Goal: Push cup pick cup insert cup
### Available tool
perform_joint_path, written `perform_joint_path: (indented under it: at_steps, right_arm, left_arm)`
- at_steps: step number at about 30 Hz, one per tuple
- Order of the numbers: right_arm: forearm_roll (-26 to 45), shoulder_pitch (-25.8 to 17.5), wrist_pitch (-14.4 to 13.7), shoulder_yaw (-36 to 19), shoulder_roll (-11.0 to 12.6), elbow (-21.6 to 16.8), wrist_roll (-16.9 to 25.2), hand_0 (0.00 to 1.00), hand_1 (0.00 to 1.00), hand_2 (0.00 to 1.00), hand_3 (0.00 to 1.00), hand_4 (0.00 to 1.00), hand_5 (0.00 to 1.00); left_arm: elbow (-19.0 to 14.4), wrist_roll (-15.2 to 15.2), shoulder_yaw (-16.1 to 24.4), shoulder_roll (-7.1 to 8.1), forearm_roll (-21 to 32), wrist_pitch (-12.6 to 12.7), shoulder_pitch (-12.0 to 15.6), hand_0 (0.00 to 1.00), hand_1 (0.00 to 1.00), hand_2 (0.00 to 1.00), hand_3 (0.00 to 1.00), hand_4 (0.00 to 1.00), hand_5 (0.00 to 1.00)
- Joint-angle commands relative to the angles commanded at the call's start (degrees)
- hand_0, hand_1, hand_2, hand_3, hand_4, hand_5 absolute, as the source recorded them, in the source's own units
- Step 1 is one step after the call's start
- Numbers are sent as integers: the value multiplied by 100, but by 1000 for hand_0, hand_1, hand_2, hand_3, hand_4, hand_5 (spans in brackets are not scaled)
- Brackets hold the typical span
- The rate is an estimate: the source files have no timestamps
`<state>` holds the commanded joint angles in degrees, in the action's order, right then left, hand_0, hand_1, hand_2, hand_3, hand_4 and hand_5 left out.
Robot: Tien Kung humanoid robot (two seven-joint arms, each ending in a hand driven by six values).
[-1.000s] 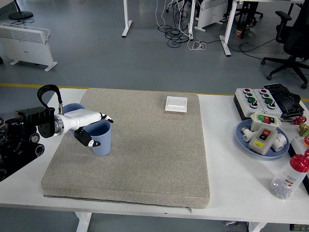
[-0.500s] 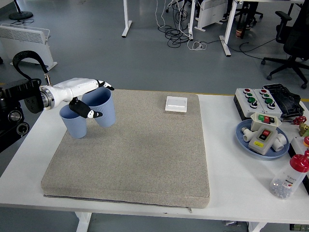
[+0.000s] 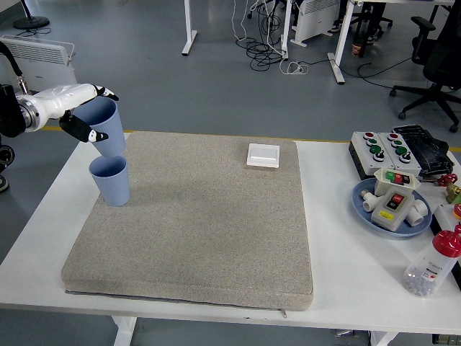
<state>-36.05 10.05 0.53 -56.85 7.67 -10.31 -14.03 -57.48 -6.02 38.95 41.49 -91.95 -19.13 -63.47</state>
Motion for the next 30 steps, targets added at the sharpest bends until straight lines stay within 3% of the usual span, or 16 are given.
perform_joint_path:
  at_steps: [30]
  right_arm:
    - [-9, 42, 13, 15, 15, 0, 0, 774, 715, 716, 619, 286, 561]
  left_arm:
    - [434, 139, -685, -164, 257, 44, -112, 529, 582, 611, 677, 465, 2]
